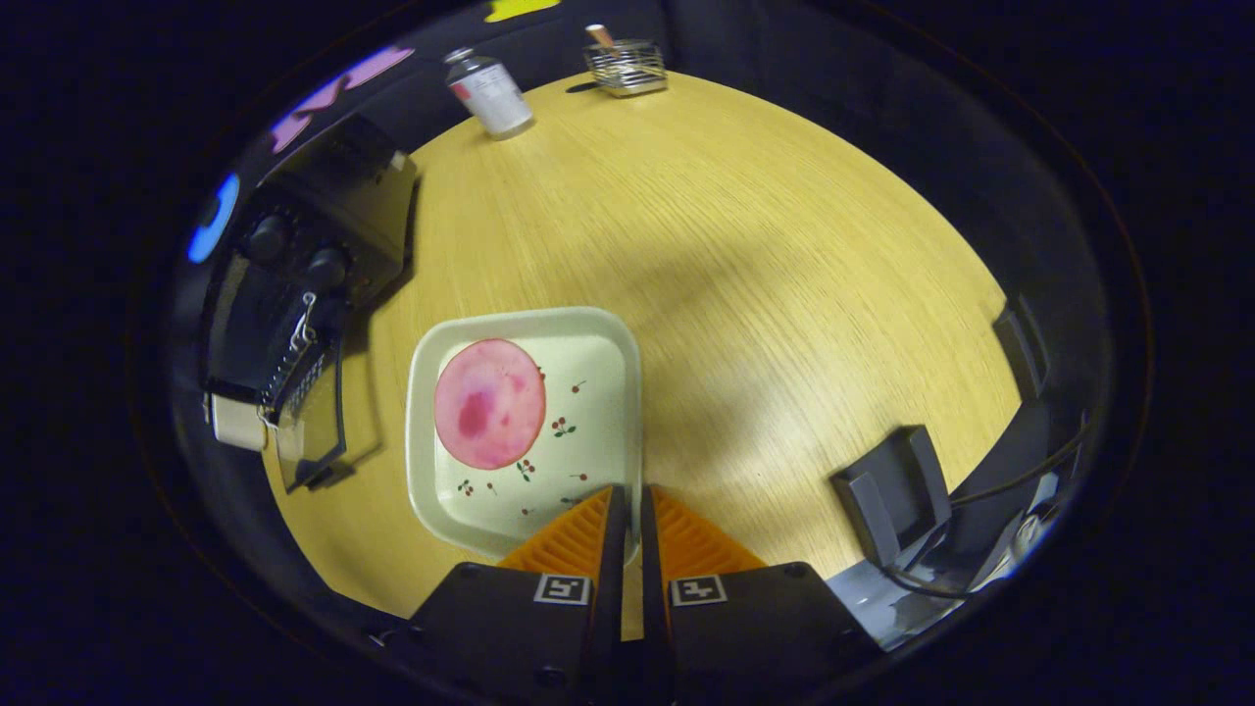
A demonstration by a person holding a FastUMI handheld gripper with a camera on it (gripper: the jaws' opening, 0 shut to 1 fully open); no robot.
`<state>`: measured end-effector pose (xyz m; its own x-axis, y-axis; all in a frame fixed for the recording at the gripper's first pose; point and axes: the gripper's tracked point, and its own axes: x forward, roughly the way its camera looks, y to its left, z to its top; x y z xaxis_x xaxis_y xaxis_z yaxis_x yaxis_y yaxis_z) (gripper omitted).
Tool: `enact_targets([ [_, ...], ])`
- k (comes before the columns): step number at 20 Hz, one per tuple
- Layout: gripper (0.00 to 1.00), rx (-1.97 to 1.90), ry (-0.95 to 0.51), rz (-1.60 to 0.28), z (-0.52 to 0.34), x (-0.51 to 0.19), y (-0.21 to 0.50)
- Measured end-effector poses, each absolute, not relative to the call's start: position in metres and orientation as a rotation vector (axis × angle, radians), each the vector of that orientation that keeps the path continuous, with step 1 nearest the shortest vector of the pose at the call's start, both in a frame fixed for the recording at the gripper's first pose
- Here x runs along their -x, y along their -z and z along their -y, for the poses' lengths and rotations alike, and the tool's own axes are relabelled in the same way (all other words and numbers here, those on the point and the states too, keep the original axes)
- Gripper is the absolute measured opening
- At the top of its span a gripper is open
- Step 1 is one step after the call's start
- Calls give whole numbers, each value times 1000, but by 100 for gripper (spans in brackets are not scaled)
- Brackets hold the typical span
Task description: Open the toaster oven, put the food inside, and close the toaster oven door.
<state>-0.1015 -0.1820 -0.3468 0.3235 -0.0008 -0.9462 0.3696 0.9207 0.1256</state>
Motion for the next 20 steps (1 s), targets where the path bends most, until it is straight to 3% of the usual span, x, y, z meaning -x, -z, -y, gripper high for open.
enact_targets([
  [5, 6, -404, 174, -1161, 172, 89, 350],
  [12, 6, -955, 286, -1022, 161, 98, 328],
  [20, 6, -1151, 315, -824, 172, 96, 272],
])
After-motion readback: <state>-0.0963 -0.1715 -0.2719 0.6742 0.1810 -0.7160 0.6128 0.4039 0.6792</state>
